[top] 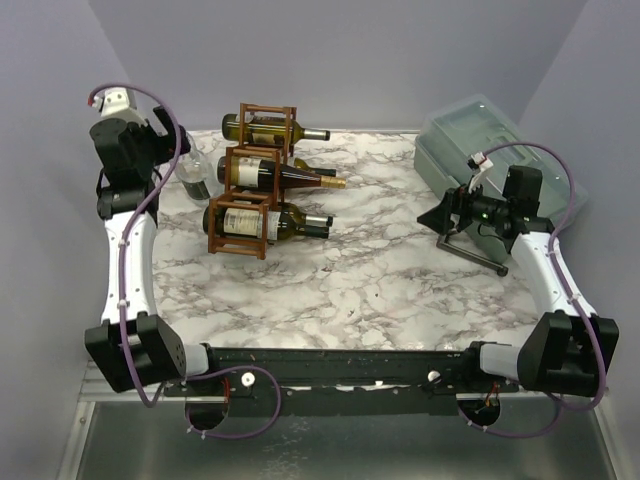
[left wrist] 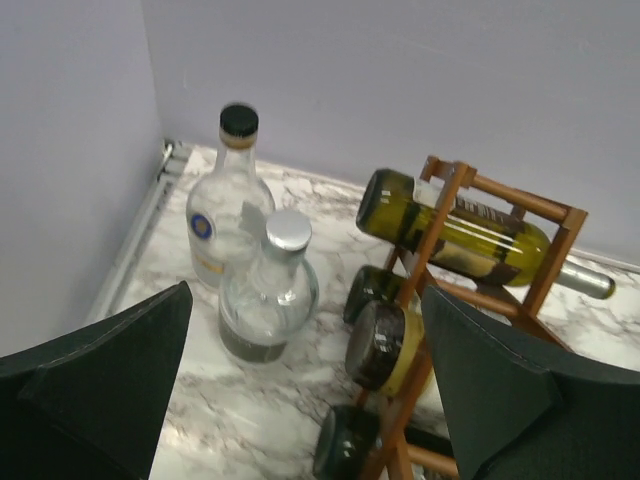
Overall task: Take the wine bottle off the wine rack
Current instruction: Move the wine bottle to the center of the board, then pick up the wine bottle from the wine rack.
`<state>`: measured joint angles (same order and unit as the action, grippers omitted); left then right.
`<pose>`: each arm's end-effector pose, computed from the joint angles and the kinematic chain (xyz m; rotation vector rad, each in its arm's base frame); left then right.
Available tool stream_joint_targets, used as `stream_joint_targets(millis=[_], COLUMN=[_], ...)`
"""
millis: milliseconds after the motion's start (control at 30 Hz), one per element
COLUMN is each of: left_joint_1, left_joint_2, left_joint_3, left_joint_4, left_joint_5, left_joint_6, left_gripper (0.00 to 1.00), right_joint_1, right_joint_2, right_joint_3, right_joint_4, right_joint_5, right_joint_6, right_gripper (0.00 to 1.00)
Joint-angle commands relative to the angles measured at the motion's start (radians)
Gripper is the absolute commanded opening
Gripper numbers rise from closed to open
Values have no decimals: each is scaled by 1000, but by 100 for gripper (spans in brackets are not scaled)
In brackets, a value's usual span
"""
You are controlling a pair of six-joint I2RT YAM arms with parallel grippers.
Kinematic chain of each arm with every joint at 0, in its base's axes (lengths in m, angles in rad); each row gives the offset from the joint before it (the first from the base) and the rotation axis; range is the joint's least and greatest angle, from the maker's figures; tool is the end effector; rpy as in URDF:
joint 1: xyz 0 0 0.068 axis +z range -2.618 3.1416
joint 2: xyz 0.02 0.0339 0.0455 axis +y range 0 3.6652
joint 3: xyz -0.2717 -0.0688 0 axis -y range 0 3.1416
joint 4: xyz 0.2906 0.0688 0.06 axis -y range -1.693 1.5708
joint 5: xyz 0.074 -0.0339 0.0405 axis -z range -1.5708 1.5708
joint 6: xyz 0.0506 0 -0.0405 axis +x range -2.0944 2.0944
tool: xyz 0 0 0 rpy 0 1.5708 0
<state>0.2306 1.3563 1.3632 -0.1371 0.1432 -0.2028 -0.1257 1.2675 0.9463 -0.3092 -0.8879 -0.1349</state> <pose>0.3671 0.0788 0.4249 -0.2606 1.6806 -0.1010 0.3215 -0.0011 0.2755 -0.4891 1.9835 0.8053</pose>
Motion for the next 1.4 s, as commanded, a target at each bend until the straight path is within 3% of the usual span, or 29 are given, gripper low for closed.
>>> stream_joint_targets(millis=[0, 367, 700, 1033, 1200, 1367], left_joint_1=[27, 45, 46, 46, 46, 46], left_joint_2=[-129, -456, -728, -921, -971, -1021], left_joint_3=[-152, -461, -590, -678, -697, -694], left_joint_4=[-60, -75, -172, -231, -276, -338], left_joint_5=[83, 138, 86, 236, 265, 251], left_joint_6=[-193, -257, -213, -239, -239, -207], left_gripper=[99, 99, 99, 99, 99, 99], right_joint_1=[-1, -1, -1, 8, 119, 304], right_joint_2=[-38, -97, -109, -10, 85, 111], right_joint_3=[-6, -53, -56, 133, 219, 254], right_joint_4=[-9, 1, -98, -649, -771, -578], right_joint_5=[-127, -249, -347, -414, -324, -199], right_joint_6=[-39, -137, -349, -1069, -1319, -1180], right_gripper=[100, 100, 100, 100, 100, 100])
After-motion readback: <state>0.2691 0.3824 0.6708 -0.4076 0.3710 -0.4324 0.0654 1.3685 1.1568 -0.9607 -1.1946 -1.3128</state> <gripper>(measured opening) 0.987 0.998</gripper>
